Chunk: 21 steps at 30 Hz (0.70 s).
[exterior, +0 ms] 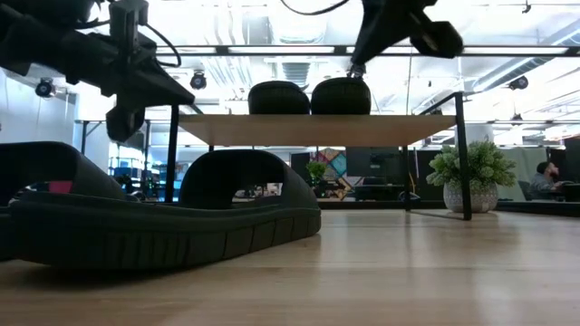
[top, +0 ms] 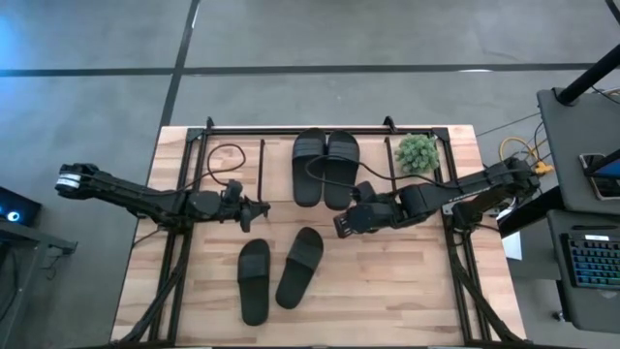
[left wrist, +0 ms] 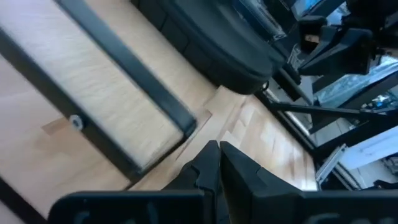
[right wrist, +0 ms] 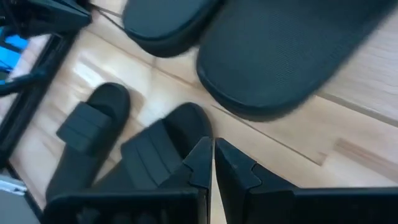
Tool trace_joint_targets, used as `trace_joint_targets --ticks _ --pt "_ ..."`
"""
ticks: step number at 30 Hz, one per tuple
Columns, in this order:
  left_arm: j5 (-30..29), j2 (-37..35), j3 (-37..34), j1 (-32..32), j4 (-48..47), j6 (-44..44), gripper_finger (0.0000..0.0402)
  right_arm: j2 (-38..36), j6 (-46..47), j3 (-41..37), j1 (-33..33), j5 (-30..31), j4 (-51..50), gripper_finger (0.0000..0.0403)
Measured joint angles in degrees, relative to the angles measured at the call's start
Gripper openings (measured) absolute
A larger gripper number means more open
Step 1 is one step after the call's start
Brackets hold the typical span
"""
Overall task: Pick and place slides into the shelf
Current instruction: Adjust the black slide on the shelf
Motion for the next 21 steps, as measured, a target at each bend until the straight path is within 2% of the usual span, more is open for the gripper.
trace_joint_targets --ticks 8,12,18,21 --pt "0.0 0.29 -0.02 0.0 -0.06 -0.07 0.0 4.72 -0.45 -0.09 -1.51 -2.84 1.77 0.0013" --pt "0.01 0.33 -0.02 0.0 -0.13 -0.09 0.0 6.24 -0.14 -0.09 -1.51 -0.38 2.75 0.0013" --pt "0.03 0.3 -0.02 0.0 -0.09 -0.13 0.0 5.95 4.54 -0.09 -1.49 4.34 -1.83 0.0013" --pt "0.09 0.5 0.12 0.0 -0.09 -0.15 0.0 5.39 4.26 -0.09 -1.51 4.53 -1.91 0.0013"
